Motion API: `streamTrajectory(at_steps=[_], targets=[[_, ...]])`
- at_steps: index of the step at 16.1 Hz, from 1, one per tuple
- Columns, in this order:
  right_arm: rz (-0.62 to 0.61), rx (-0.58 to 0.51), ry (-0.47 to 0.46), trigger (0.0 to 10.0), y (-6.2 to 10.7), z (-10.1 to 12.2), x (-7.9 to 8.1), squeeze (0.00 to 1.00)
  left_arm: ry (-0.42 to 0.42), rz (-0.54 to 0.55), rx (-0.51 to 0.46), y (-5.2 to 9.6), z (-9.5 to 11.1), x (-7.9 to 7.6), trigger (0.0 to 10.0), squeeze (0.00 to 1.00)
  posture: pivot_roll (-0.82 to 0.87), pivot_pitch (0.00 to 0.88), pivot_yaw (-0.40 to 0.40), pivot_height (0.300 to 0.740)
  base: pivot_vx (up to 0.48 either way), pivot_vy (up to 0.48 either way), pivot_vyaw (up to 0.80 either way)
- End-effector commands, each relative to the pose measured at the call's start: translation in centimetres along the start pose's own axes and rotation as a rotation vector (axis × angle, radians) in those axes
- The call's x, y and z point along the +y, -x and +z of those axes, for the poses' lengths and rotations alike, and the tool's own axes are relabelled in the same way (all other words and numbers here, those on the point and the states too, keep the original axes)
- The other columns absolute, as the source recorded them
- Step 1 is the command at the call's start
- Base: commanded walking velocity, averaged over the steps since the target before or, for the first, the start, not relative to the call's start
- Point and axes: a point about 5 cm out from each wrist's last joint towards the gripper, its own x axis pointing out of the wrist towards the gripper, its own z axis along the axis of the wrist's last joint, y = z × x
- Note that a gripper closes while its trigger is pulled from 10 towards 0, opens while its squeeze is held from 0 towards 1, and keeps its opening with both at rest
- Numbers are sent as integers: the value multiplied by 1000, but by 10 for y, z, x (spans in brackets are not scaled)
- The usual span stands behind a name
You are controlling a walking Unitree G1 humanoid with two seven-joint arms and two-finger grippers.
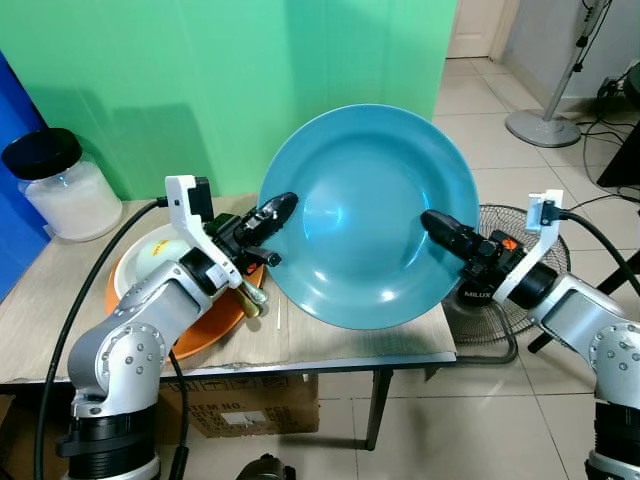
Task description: Setting the table
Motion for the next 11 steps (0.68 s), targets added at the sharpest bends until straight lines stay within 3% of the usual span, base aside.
streamTrajectory(at_steps=[1, 6, 7, 8, 11], targets=[[64, 6, 7, 0, -7, 0, 13, 0, -14, -3, 7, -5, -1, -6, 10000, 1000, 56, 0, 61, 740, 0, 0, 0], [-8, -59, -12, 0, 3, 10, 2, 0, -32, -10, -25, 2, 4, -11, 10000, 1000, 69, 0, 47, 740, 0, 0, 0], [-17, -60, -9, 0, 4, 11, 1, 0, -34, -13, -29, 2, 5, -11, 10000, 776, 69, 0, 49, 740, 0, 0, 0], [-38, -72, -6, 0, 7, 13, -1, 0, -36, -13, -35, 4, 7, -12, 10000, 0, 69, 0, 52, 740, 0, 0, 0], [-85, -130, -42, 0, 19, 16, -7, 0, -63, -7, -33, 9, 12, -10, 10000, 0, 71, 0, 60, 740, 0, 0, 0]])
